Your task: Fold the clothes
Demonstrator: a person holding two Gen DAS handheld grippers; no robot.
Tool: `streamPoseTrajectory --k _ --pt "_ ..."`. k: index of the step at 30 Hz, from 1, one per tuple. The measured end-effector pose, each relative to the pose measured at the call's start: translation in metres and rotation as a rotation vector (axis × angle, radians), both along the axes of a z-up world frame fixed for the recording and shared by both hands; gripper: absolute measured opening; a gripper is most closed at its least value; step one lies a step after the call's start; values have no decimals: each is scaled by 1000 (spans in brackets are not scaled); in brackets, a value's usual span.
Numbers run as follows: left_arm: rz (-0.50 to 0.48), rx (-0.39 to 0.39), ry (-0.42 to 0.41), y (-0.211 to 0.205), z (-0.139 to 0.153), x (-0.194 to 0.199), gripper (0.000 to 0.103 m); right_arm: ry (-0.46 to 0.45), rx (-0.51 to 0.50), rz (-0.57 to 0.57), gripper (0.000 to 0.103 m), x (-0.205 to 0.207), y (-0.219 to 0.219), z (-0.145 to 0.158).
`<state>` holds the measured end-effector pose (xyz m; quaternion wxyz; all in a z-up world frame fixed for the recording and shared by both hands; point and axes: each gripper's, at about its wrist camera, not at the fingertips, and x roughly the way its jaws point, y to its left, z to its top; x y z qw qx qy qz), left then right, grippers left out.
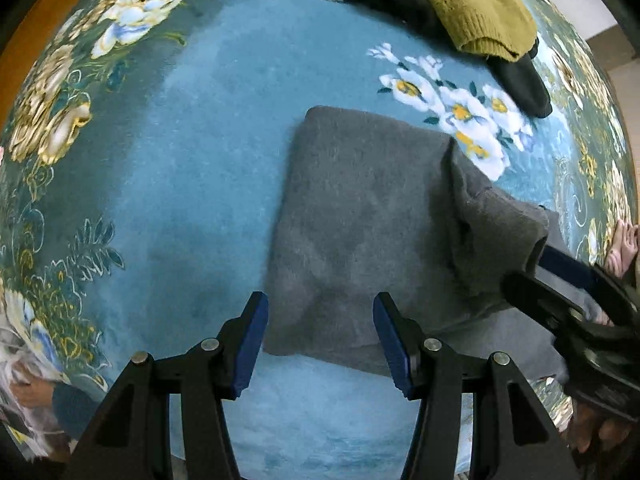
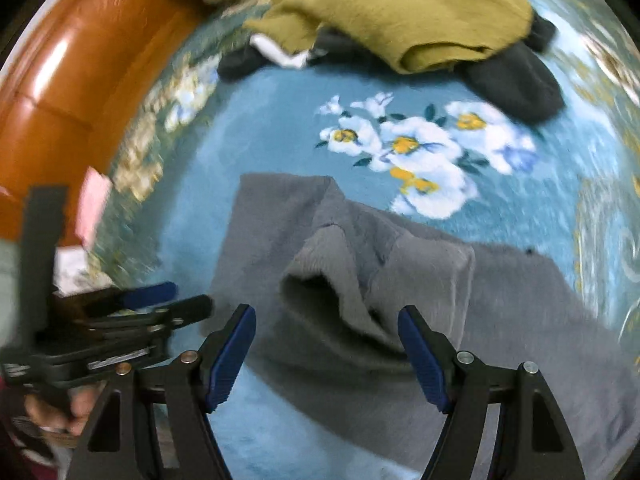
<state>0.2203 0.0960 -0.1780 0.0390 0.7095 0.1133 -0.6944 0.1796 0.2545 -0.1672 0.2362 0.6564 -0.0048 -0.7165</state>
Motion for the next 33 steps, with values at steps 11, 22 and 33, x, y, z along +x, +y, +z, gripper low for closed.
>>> streamPoseTrajectory --k 11,22,33 --pt "44 54 -21 -26 -11 -6 56 -197 -403 -367 6 -20 67 0" --pt "19 67 -89 -13 -33 -11 56 -173 -146 -352 48 -25 102 -32" --pt "1 54 -101 -5 -38 -13 56 -209 -182 -255 51 -42 76 -58"
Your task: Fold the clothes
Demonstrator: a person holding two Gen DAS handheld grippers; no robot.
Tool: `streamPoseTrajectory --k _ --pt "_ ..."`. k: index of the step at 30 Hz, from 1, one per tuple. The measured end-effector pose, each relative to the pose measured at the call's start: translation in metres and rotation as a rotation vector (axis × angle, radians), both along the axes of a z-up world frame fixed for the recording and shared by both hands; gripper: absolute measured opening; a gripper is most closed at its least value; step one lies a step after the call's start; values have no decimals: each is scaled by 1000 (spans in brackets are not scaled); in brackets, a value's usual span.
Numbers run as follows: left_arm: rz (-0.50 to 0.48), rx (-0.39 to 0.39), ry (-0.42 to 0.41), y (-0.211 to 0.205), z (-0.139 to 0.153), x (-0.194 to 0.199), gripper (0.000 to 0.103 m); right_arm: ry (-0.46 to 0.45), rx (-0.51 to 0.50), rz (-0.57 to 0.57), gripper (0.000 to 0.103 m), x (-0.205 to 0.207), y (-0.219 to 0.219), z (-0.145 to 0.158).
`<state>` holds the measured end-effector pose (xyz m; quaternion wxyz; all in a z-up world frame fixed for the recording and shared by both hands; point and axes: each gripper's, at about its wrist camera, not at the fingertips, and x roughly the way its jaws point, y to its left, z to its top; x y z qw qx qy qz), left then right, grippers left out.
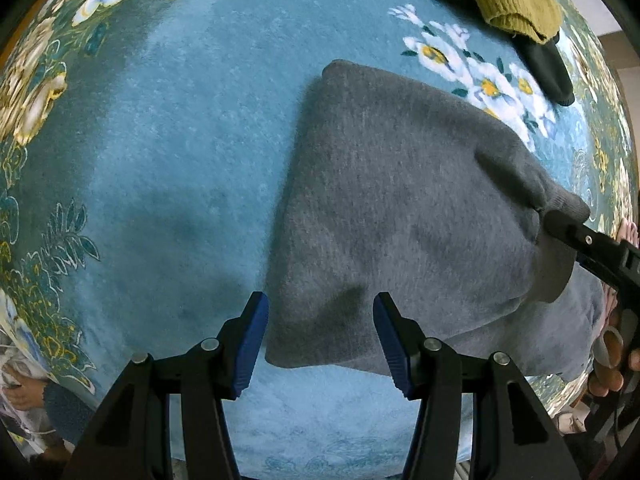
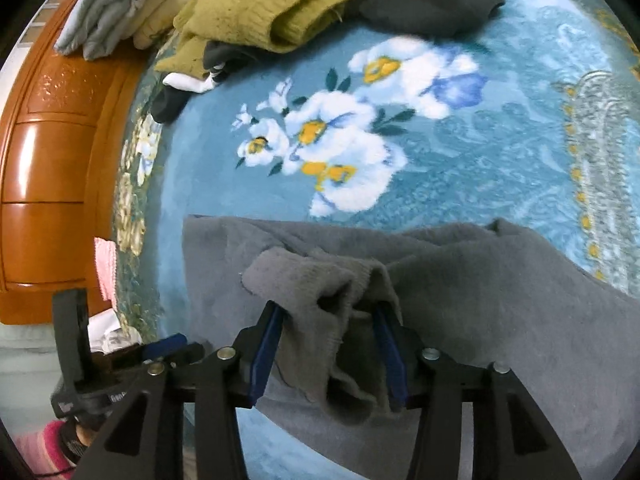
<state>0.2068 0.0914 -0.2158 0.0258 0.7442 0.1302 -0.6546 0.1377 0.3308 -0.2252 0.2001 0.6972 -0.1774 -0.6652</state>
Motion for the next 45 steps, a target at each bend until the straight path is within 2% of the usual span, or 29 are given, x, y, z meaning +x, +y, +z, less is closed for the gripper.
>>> streamPoseTrajectory --k 1,2,3,5,8,13,14,16,18,22,27,29,32,35,37,38,39,42,45 --pt "1 -1 -1 0 0 0 56 -7 6 -7 50 -1 -1 -2" --pt "6 -2 -3 -1 0 -1 56 -19 12 -18 45 -1 -2 -4" --pt "12 -2 -4 -1 0 -2 56 -29 10 -34 31 0 -1 -5" --pt "22 -4 -3 -3 0 -3 56 -42 -42 -85 15 6 2 0" --pt "25 -8 8 -7 3 -5 56 -22 -159 -127 12 19 3 24" --pt "5 40 33 -10 15 -8 56 5 -325 -223 11 43 30 69" --pt "-9 44 38 -9 16 -8 56 10 -326 -252 11 47 42 74" --pt "-36 52 48 -7 20 -10 56 10 -214 -282 11 52 64 71" --pt "-49 50 41 -5 17 -12 56 -23 -120 -285 11 54 74 54" --pt "-49 42 31 1 9 -17 56 -116 -57 -322 11 53 84 10" --pt "-71 3 -5 6 -7 -18 56 -161 -64 -376 19 53 95 0" --pt "-61 6 -3 4 -7 -18 56 -151 -27 -319 22 53 93 13" --pt "-63 -9 25 -2 2 -21 56 -79 62 -229 27 51 88 42" --pt "-54 7 60 -5 11 -30 56 24 91 -172 29 50 87 76" --pt "-46 36 88 -3 16 -40 56 81 87 -132 48 50 80 94" --pt "-48 49 97 1 17 -45 56 88 55 -102 70 50 68 94" --pt "-50 60 105 4 18 -50 56 90 25 -65 76 50 53 92" --pt "-69 78 112 17 16 -62 56 95 64 35 76 51 17 75" --pt "-92 96 128 38 17 -58 56 105 103 6 76 51 12 59"
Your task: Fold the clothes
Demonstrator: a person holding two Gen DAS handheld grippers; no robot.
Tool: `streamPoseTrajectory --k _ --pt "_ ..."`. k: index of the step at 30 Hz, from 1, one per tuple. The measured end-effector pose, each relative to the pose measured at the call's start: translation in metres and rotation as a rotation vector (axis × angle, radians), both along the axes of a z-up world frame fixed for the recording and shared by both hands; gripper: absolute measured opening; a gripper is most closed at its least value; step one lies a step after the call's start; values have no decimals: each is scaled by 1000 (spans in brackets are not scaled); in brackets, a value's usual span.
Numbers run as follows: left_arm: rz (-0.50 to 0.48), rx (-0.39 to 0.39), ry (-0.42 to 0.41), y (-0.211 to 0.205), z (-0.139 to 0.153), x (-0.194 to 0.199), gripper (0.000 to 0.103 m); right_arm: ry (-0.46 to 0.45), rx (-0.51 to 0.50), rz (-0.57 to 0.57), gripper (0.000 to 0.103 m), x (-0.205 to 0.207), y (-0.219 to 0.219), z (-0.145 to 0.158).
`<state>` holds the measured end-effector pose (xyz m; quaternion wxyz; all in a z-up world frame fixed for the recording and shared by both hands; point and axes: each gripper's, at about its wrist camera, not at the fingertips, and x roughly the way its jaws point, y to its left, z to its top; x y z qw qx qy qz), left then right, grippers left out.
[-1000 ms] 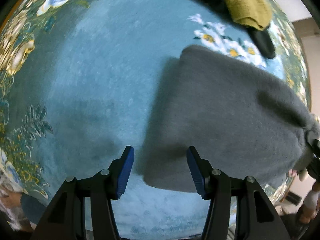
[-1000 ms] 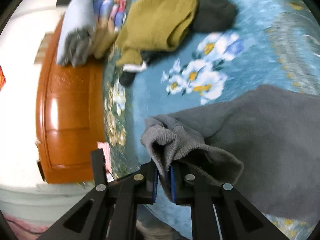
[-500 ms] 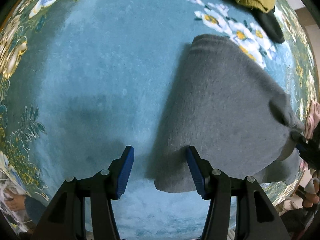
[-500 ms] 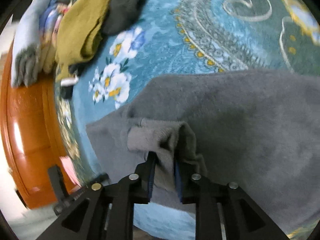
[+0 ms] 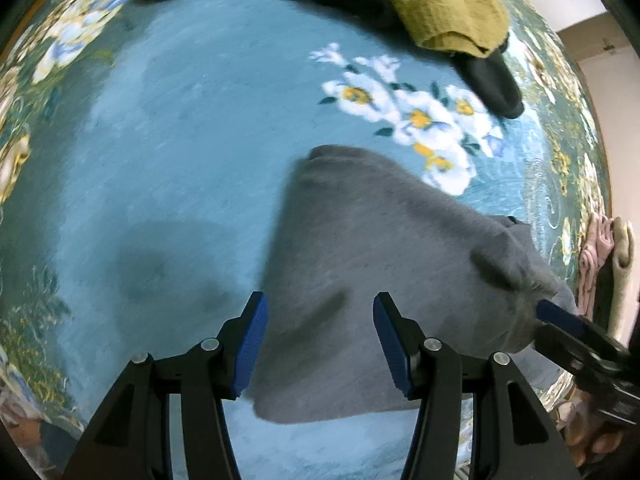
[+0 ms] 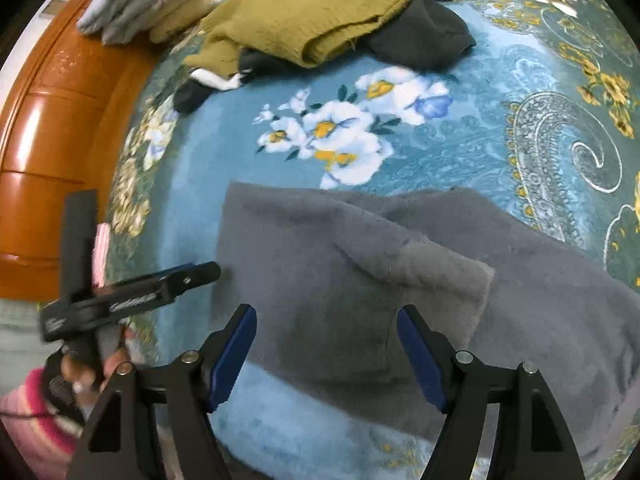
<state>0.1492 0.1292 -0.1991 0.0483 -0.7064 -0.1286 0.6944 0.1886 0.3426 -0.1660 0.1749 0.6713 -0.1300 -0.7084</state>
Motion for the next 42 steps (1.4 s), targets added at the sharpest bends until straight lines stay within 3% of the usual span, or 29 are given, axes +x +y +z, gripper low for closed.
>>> streamPoseTrajectory --k 4,10,15,17,23,29,34,40,42 --pt "-44 18 -2 18 -8 7 56 11 58 -40 76 -2 7 -20" --pt "-89 -25 -62 34 -32 -5 56 -26 65 -86 76 -8 17 -43" --pt "-100 -12 -45 34 -13 -3 56 48 21 -133 76 4 43 -2" --pt "-101 -11 -52 35 -6 1 56 59 0 -195 77 16 67 11" --pt "-163 -12 -57 58 10 14 56 83 -79 -515 103 81 168 31" --pt "-253 -21 -74 117 7 20 56 69 -148 -873 103 161 264 25" --pt "-326 -37 -81 167 7 23 56 14 -188 -1079 103 207 306 -9" --pt "-402 -75 -100 209 2 26 56 -35 -356 -1157 102 215 319 -53" --pt "-405 -86 -107 217 -1 25 56 -38 -386 -1127 93 204 319 -62"
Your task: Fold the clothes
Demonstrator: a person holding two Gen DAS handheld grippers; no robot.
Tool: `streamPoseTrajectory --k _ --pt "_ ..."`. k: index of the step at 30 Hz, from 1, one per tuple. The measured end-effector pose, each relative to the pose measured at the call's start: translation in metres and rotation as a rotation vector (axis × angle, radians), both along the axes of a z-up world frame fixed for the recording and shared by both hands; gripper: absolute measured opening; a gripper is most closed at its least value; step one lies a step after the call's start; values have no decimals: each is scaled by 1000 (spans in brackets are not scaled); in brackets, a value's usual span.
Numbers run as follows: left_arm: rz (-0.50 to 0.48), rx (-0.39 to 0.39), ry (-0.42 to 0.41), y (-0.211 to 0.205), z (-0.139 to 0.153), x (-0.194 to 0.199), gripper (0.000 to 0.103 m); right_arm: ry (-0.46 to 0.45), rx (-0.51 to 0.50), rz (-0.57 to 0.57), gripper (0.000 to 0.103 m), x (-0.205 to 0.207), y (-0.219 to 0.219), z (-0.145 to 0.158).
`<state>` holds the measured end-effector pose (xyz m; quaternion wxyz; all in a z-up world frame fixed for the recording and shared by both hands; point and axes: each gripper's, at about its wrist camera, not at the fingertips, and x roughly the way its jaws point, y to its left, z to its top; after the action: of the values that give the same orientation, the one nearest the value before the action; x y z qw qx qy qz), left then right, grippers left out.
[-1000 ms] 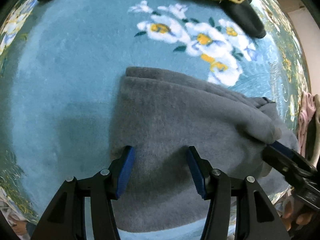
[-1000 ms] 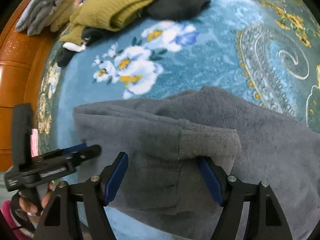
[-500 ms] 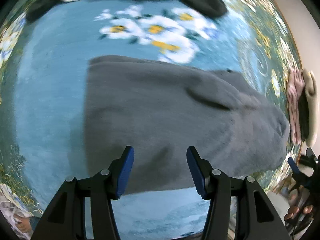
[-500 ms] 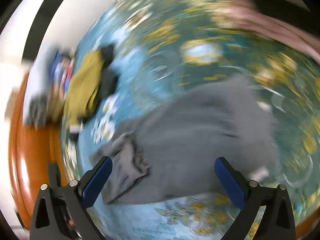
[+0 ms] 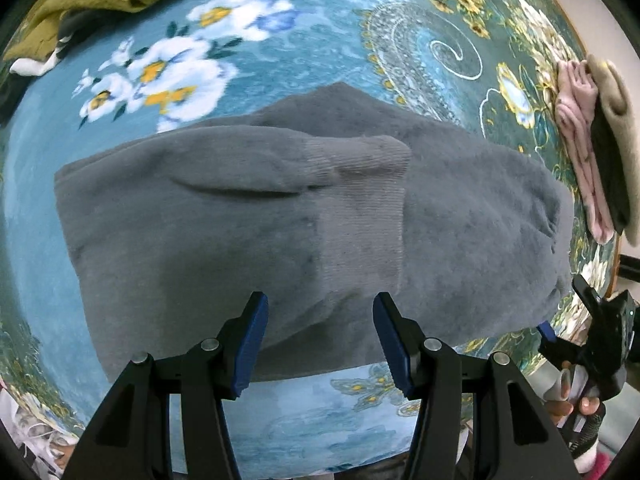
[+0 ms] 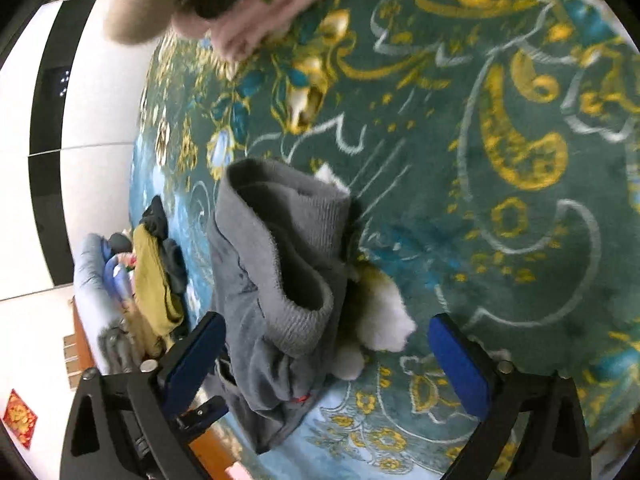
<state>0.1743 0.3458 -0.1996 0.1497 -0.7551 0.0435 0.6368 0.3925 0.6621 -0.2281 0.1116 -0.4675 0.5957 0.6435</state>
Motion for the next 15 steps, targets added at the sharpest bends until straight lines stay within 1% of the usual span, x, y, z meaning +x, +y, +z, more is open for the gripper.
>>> streamPoseTrajectory --k 1,2,3,4,6,8,10,11,14,15 --pt "1 -6 -3 3 -1 -1 56 10 -10 15 90 -6 1 -4" --pt "0 -15 -4 5 -3 -2 56 15 -22 32 84 -10 0 -7" --pt "-2 -23 -6 7 -4 -3 56 16 -35 51 74 -12 0 -8" --pt "-4 -30 -9 9 -5 -4 56 18 -49 70 69 -15 -1 -9" --pt "-4 -42 -15 12 -8 -6 56 25 -76 98 48 -18 -2 -9" --pt "2 -48 -22 15 -11 -7 56 51 -73 95 40 -19 0 -3" --pt "8 -52 -27 18 -13 -8 56 75 -68 90 37 -21 3 1" --pt "6 -54 -28 21 -13 -8 56 72 -74 87 34 -24 5 0" --pt "1 -59 -28 29 -12 -10 56 30 -88 101 18 -34 6 -5" --pt "1 -54 -25 30 -10 -11 56 30 -82 120 16 -38 6 -2"
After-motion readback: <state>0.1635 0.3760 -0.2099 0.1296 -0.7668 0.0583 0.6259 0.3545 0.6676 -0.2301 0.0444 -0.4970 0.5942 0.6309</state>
